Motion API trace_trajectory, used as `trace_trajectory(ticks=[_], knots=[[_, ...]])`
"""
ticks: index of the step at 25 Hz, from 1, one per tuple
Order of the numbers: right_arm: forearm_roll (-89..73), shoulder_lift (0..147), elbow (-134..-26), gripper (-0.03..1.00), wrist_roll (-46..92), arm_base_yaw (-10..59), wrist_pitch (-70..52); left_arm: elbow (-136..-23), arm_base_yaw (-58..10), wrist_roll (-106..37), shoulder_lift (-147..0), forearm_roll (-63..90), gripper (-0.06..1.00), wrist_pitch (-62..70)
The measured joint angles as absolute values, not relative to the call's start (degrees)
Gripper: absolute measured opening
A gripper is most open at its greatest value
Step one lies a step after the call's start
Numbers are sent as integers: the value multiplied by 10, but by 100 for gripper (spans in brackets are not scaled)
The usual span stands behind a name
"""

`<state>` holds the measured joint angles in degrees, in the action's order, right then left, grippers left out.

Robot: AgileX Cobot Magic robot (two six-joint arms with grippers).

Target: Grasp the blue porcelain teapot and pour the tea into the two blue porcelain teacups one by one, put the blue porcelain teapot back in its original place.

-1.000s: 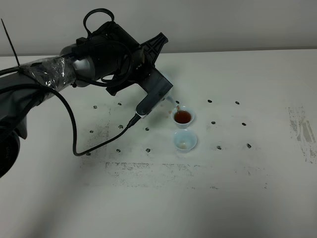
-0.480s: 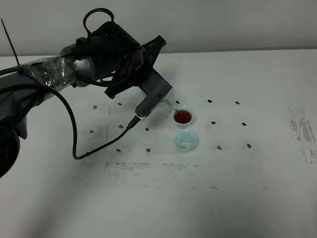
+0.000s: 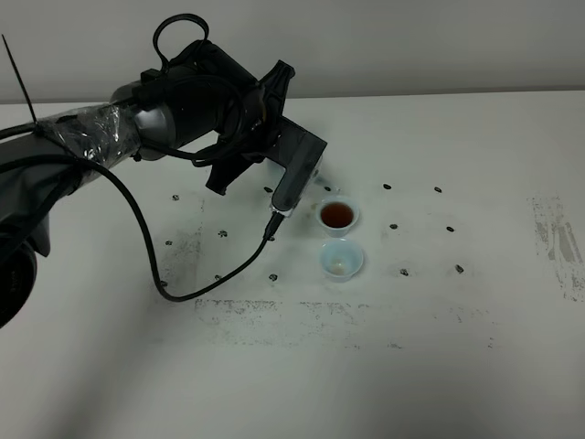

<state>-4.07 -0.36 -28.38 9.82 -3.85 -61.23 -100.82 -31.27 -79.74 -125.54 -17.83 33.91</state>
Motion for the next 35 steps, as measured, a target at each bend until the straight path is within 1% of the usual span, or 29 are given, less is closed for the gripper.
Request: trace_trajectory(ticks=[6,13,17,25,35], knots=[[-41,-4,-284,51,98,-39,-612,-1008,-313,-671,-1255,-178,4,352],[-41,-4,-284,51,98,-39,-612,-1008,-313,-418,-1255,-128,4,400],[-41,-4,-284,51,98,-39,-612,-1008,-313,-323,-1255,-95,4,437],[-41,-4,-284,51,98,-39,-612,-1008,-313,-240,-1257,-80,4,450],[-41,-4,-284,51,98,-39,-612,-1008,-312,-229,-1293,-77,4,440]])
